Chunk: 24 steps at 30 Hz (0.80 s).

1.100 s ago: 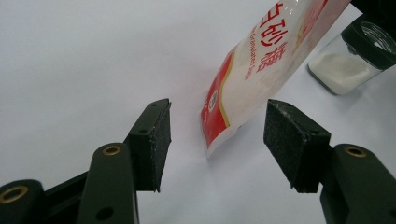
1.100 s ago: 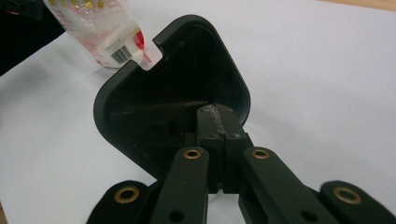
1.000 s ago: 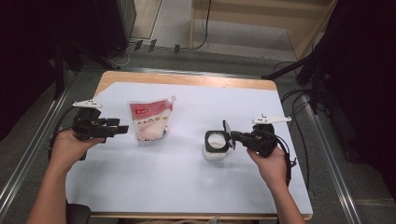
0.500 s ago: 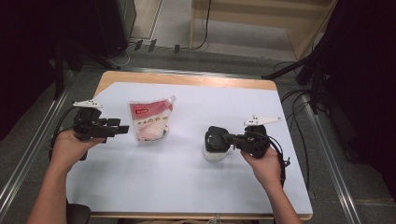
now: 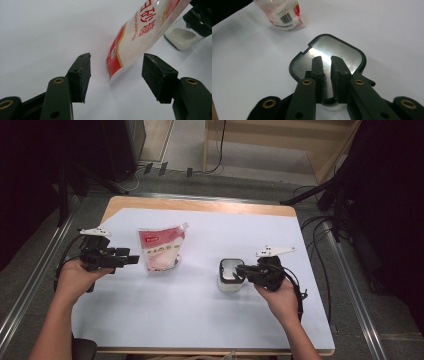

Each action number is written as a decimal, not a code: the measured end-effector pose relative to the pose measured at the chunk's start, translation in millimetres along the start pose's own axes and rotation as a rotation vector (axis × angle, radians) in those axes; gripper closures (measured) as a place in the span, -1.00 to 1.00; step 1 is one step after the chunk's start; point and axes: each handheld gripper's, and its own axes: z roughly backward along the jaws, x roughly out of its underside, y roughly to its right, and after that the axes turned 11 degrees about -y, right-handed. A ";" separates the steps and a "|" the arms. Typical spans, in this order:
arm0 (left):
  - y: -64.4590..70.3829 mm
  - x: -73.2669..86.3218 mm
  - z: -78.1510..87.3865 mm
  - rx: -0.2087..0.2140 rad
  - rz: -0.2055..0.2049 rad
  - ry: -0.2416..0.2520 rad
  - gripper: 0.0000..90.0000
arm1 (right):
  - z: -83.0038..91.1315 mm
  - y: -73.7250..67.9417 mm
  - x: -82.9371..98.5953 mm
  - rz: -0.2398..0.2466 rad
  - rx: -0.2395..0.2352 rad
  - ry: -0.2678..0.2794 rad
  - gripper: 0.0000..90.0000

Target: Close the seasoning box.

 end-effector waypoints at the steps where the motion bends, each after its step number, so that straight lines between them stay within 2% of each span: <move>1: -0.3 0.1 -0.1 0.000 0.001 -0.002 -0.09 | 0.5 -0.2 0.2 0.004 0.002 0.004 0.74; 7: -0.6 -0.2 -2.0 -0.003 -0.007 -0.008 -0.09 | 5.3 4.8 2.3 -0.005 0.005 0.032 0.53; 11: -2.0 0.4 -3.5 -0.005 0.001 -0.011 -0.09 | 10.4 11.5 5.4 -0.024 0.024 0.050 0.40; 16: -2.2 0.7 -4.0 -0.003 0.002 -0.003 -0.09 | 19.0 23.8 9.6 -0.056 0.029 0.066 0.25; 24: -2.9 1.2 -5.0 0.002 0.001 -0.007 -0.09 | 30.1 41.7 19.6 -0.096 0.068 0.078 0.11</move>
